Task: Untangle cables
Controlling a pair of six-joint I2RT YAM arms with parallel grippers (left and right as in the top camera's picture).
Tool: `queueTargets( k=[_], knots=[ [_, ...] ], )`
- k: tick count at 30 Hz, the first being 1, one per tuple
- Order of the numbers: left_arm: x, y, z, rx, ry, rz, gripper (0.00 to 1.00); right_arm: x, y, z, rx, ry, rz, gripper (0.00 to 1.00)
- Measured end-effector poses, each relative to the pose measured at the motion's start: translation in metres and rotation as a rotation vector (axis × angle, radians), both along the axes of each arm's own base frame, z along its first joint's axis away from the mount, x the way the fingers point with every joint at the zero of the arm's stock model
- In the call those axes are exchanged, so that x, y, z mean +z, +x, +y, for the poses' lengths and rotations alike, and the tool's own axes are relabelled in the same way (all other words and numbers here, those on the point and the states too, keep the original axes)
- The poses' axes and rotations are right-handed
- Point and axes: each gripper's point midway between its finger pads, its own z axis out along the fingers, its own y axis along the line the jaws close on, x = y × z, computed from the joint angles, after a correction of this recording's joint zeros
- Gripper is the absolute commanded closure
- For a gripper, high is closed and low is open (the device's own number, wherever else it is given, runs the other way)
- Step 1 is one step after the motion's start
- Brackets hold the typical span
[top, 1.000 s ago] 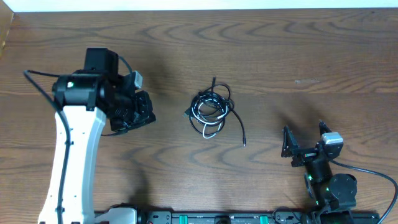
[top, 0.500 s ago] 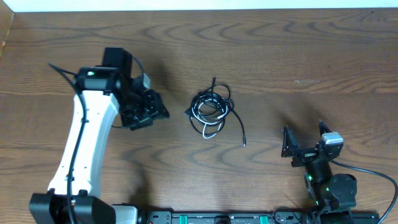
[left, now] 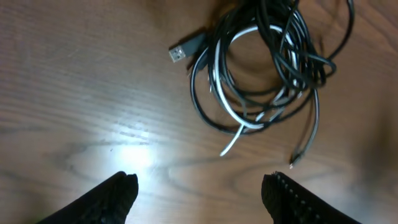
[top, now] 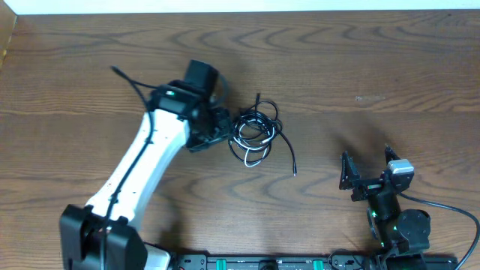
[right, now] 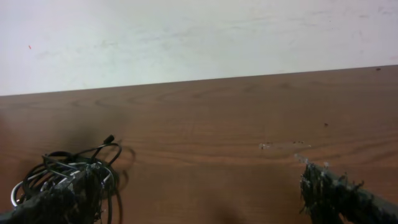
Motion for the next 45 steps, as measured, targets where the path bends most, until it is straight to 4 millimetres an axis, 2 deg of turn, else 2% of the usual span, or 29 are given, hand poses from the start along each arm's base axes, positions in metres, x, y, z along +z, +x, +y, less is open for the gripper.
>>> queueTargets(
  k=[7,10,12,17,22,25,26,27,36,38,41,42,45],
  knots=[
    [-0.036,0.004,-0.029,-0.017,0.059,0.031,0.30,0.000,0.000,0.000,0.000,0.000,0.000,0.01],
    [-0.056,0.003,-0.031,-0.011,0.089,0.075,0.31,0.000,0.000,0.000,0.000,0.000,0.000,0.01],
    [-0.068,0.002,-0.031,-0.002,0.106,0.104,0.40,0.000,0.000,0.000,0.000,0.000,0.000,0.01],
    [-0.088,0.002,-0.030,0.011,0.126,0.147,0.45,0.000,0.000,0.000,0.000,0.000,0.000,0.01],
    [-0.090,0.007,-0.033,0.017,0.115,0.129,0.65,0.000,0.000,0.000,0.000,0.000,0.000,0.01],
    [-0.090,0.008,-0.034,0.016,0.112,0.125,0.81,0.000,0.000,0.000,0.000,0.000,0.000,0.01],
    [-0.090,0.008,-0.034,0.018,0.112,0.124,0.90,0.000,0.000,0.000,0.000,0.000,0.000,0.01],
    [-0.090,0.008,-0.034,0.022,0.112,0.125,0.92,0.000,0.000,0.000,0.000,0.000,0.000,0.01],
    [-0.090,0.008,-0.034,-0.003,0.115,0.124,0.92,0.000,0.000,0.000,0.000,0.000,0.000,0.01],
    [-0.090,0.006,-0.033,-0.016,0.120,0.128,0.85,0.000,0.000,0.000,0.000,0.000,0.000,0.01],
    [-0.090,0.004,-0.032,-0.025,0.124,0.134,0.83,0.000,0.000,0.000,0.000,0.000,0.000,0.01],
    [-0.090,0.004,-0.032,-0.027,0.124,0.134,0.77,0.000,0.000,0.000,0.000,0.000,0.000,0.01],
    [-0.090,0.004,-0.032,-0.034,0.125,0.133,0.69,0.000,0.000,0.000,0.000,0.000,0.000,0.01]
  ],
)
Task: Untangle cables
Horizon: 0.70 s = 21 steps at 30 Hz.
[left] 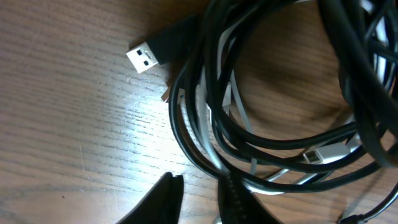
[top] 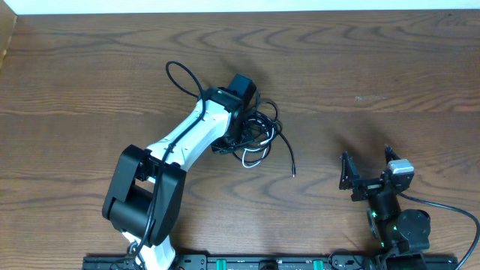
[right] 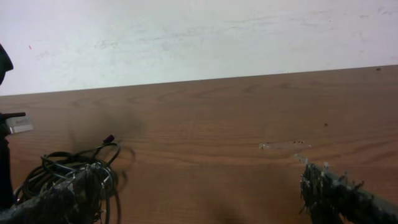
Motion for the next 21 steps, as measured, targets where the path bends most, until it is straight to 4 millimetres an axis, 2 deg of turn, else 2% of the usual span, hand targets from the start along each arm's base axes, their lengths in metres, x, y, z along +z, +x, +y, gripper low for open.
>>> queueTargets(
  k=[13,17,21],
  knots=[
    [-0.013,0.007,-0.007,0.021,-0.030,-0.052,0.65,0.000,0.000,0.000,0.000,0.000,0.000,0.01],
    [-0.013,0.010,-0.009,0.048,-0.038,-0.061,0.44,0.000,0.000,0.000,0.000,0.000,0.000,0.01],
    [-0.013,0.008,-0.008,0.064,-0.034,-0.051,0.32,0.000,0.000,0.000,0.000,0.000,0.000,0.01]
  ],
)
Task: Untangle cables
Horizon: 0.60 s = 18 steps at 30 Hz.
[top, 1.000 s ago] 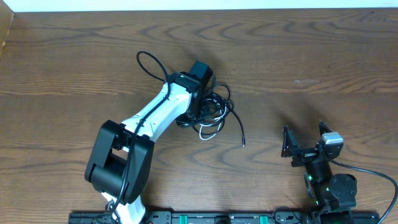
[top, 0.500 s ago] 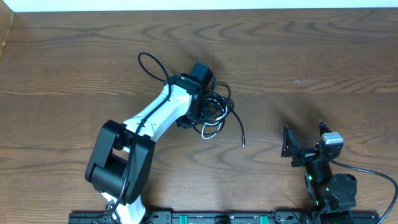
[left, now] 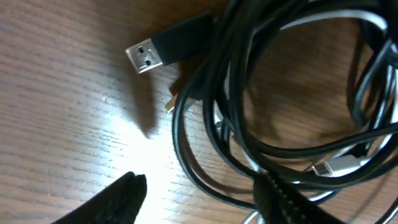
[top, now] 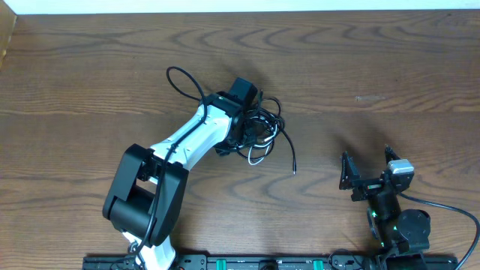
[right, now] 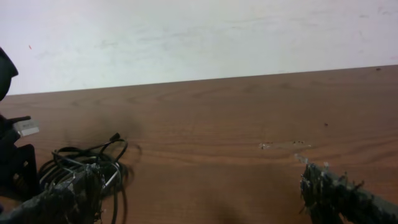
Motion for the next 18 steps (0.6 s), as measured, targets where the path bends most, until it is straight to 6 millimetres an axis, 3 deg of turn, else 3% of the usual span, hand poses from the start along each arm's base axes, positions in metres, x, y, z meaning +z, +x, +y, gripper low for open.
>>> queueTargets(
  k=[18],
  knots=[
    [-0.0013,-0.0018,0.0011,0.005,0.003,0.007,0.28,0.0000,0.0000,0.0000,0.000,0.000,0.000,0.01]
  ],
)
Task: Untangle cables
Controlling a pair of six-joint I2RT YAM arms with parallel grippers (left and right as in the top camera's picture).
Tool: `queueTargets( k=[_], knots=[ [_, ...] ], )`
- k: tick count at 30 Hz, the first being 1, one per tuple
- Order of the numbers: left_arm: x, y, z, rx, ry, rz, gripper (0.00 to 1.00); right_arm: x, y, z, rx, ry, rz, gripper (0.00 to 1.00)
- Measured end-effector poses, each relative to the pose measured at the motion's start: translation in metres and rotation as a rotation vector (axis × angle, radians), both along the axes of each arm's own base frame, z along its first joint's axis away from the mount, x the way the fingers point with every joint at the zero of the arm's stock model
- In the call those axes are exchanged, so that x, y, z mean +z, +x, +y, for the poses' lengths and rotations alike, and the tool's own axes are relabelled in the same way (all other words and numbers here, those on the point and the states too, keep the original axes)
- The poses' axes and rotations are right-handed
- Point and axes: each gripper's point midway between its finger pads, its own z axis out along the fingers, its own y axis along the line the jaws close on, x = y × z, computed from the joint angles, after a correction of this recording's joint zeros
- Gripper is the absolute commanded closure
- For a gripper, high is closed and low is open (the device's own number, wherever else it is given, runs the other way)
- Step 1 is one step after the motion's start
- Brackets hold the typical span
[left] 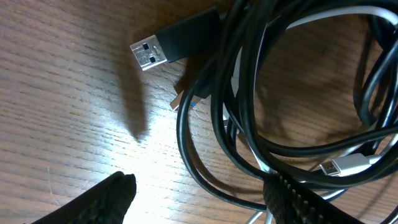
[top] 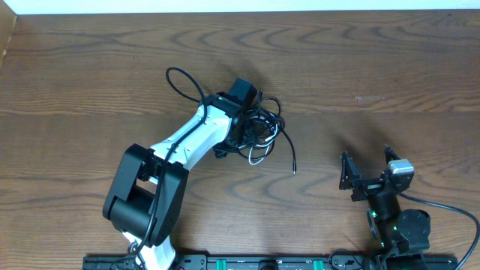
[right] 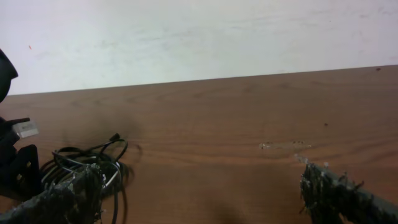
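Observation:
A tangle of black and white cables lies at mid-table. In the left wrist view a black USB plug sticks out at its upper left, and a white plug lies inside the loops. My left gripper is low over the tangle's left edge. It is open, with a black loop crossing between its fingers. One black cable end trails out to the right. My right gripper is open near the front right, well apart from the cables.
The wooden table carries a small pale scuff at the right. The left arm's own black lead arches up behind its wrist. A white wall lies beyond the far edge.
The left gripper has crept slightly and its jaws stand a touch wider. The tangle and the right arm have not visibly moved.
First the left gripper was open and higher, to the left of the tangle. Then it was down at the tangle's left edge with its jaws nearly together. After that the jaws were wide again and the tangle sat slightly shifted. The right arm stayed put throughout.

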Motion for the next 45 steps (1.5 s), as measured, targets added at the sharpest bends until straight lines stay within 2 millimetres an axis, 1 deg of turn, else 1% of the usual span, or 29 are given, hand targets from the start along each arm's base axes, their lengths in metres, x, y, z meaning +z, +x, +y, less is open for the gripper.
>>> queueTargets(
  k=[45],
  knots=[
    [0.0000,0.0000,0.0000,0.000,0.000,0.000,0.28,0.0000,0.0000,-0.0001,0.000,0.000,0.000,0.01]
  ],
)
